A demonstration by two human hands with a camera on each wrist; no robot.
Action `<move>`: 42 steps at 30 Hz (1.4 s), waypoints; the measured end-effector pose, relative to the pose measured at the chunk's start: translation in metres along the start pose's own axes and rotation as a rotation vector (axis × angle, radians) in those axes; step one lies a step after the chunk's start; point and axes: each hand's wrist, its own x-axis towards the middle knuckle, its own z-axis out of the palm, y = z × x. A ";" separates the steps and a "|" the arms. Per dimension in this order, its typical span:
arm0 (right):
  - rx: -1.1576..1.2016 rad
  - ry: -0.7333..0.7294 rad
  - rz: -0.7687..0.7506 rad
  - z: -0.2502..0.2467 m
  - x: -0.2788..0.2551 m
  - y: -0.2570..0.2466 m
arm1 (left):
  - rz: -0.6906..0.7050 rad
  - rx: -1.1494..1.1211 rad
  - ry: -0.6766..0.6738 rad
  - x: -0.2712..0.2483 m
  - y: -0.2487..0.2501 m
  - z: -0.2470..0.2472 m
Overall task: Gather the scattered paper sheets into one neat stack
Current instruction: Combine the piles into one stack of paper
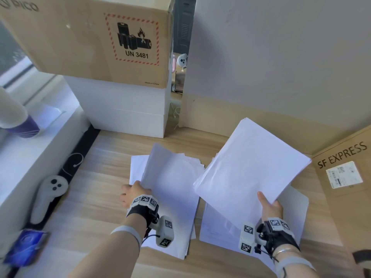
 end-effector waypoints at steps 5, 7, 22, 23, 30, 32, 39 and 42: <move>-0.015 -0.022 0.013 0.002 0.002 0.008 | 0.021 0.006 0.035 -0.007 -0.007 0.008; -0.011 -0.027 0.015 0.000 0.001 0.009 | 0.092 -0.068 0.002 -0.006 -0.007 0.006; -0.027 0.068 0.044 -0.025 0.006 0.005 | 0.418 -0.524 -0.213 0.000 0.030 -0.036; -0.013 0.089 0.042 -0.027 0.006 0.005 | 0.445 -0.577 -0.216 0.000 0.033 -0.041; 0.058 0.193 0.034 -0.023 0.006 -0.003 | 0.504 -0.837 -0.309 0.003 0.055 -0.051; 0.087 0.087 0.041 -0.013 -0.001 -0.010 | 0.504 -0.762 -0.372 -0.009 0.066 -0.043; -0.002 -0.209 0.138 0.041 -0.027 -0.023 | 0.489 -0.434 -0.506 -0.043 0.090 -0.003; -0.080 -0.290 0.059 0.048 -0.029 -0.021 | 0.467 -0.441 -0.445 -0.045 0.091 0.003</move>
